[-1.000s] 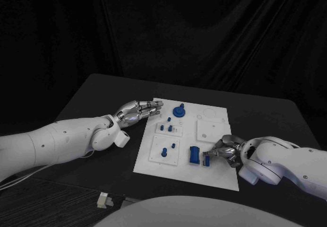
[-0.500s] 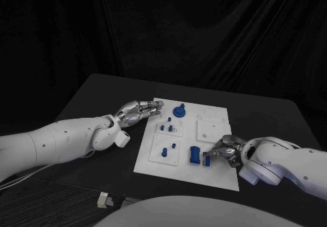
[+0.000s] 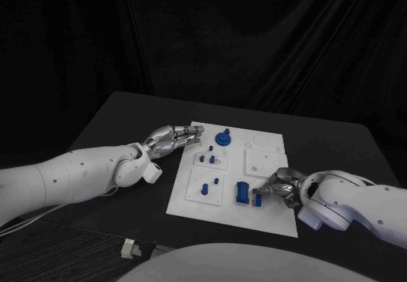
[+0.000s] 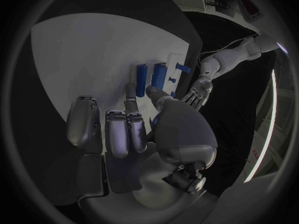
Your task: Assemble the parts on the task board
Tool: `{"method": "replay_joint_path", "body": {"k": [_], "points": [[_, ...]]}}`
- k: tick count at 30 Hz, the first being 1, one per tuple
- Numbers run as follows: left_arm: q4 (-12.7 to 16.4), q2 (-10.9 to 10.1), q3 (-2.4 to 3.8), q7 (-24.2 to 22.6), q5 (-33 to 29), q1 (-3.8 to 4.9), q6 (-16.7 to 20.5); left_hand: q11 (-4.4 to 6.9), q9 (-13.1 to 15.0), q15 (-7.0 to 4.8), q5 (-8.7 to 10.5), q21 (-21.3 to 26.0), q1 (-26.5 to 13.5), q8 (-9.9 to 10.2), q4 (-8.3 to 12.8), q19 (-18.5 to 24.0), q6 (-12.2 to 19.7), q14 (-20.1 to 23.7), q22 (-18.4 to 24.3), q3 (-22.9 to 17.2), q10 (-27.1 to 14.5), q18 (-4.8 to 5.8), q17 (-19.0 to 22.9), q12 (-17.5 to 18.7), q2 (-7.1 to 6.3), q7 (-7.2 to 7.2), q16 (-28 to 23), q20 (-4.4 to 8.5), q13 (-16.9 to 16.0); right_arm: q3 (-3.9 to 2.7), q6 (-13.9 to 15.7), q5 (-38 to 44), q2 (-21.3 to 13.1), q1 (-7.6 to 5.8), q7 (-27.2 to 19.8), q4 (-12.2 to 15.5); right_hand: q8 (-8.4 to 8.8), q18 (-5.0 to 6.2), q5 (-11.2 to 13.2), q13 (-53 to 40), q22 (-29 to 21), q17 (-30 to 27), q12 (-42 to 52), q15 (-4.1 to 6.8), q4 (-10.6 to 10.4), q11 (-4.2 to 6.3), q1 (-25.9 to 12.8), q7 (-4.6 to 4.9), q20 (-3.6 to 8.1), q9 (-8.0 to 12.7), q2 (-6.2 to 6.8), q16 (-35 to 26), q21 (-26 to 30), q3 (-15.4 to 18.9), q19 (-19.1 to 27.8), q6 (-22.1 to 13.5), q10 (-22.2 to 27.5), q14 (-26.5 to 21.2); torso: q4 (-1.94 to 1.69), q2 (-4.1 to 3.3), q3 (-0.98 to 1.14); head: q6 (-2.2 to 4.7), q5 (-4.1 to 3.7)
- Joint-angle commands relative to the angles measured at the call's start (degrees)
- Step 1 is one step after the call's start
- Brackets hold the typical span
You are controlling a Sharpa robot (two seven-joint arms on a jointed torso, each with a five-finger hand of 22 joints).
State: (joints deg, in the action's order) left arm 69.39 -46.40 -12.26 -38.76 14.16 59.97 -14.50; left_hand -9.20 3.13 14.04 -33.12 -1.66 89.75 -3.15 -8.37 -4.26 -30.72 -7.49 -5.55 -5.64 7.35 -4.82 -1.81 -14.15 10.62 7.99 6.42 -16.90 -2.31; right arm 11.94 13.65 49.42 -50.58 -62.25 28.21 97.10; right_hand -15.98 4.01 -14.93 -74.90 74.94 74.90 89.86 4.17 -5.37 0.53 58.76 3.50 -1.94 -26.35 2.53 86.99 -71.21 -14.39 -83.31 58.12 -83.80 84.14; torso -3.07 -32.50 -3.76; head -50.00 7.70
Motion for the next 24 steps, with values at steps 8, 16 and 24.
{"method": "replay_joint_path", "body": {"k": [8, 16, 24], "points": [[0.0, 0.1, 0.06, -0.4, -0.4, -0.10, -0.8, -0.45, 0.0, 0.59, -0.21, 0.2, -0.3, -0.2, 0.1, -0.2, 0.3, 0.0, 0.1, -0.5, 0.1, 0.62, -0.1, -0.3, -0.25, 0.15, 0.4, -0.02, 0.0, 0.00, 0.4, 0.6, -0.1, 0.14, 0.4, 0.2, -0.59, 0.19, 4.3, -15.1, 9.5, 9.5, 0.1, 0.17, -3.4, 0.20, -2.9, -0.04, -0.09, -0.4, -0.53, -0.2, 0.7, 3.4, 0.4, 0.1, -6.2, 4.7, 0.00, 0.00, -0.01, 0.00, 0.00], [0.1, 0.1, 0.06, -0.3, -0.4, -0.11, -0.9, -0.45, 0.0, 0.59, -0.21, 0.2, -0.3, -0.2, 0.1, -0.2, 0.3, 0.0, 0.1, -0.5, 0.1, 0.62, -0.1, -0.3, -0.25, 0.15, 0.4, -0.02, 0.0, 0.00, 1.0, 0.6, -0.4, 0.14, 0.2, 0.4, -0.89, 0.17, 6.3, -15.1, 9.5, 9.5, 0.1, 0.26, -7.0, 0.31, -5.5, -0.15, 0.01, -0.8, -0.85, -0.1, 0.7, 6.7, 0.3, 0.2, -6.2, 4.7, 0.00, -0.01, 0.00, 0.00, 0.05], [0.1, 0.0, 0.06, -0.5, -0.4, -0.12, -0.8, -0.45, 0.0, 0.61, -0.22, 0.2, -0.3, -0.2, 0.1, -0.2, 0.2, 0.0, 0.0, -0.5, 0.1, 0.62, -0.1, -0.3, -0.27, 0.17, 0.4, -0.02, 0.0, -0.01, 6.9, 3.0, -2.2, 0.13, -4.8, 2.5, -1.37, 0.00, 6.4, -15.1, 9.8, 10.4, 0.1, 0.36, -11.2, 0.44, -7.6, -0.32, 0.10, -1.3, -2.37, 0.4, -0.2, 10.5, -0.1, 0.5, -6.2, 4.9, -0.01, -0.01, 0.00, 0.00, 0.13]]}}
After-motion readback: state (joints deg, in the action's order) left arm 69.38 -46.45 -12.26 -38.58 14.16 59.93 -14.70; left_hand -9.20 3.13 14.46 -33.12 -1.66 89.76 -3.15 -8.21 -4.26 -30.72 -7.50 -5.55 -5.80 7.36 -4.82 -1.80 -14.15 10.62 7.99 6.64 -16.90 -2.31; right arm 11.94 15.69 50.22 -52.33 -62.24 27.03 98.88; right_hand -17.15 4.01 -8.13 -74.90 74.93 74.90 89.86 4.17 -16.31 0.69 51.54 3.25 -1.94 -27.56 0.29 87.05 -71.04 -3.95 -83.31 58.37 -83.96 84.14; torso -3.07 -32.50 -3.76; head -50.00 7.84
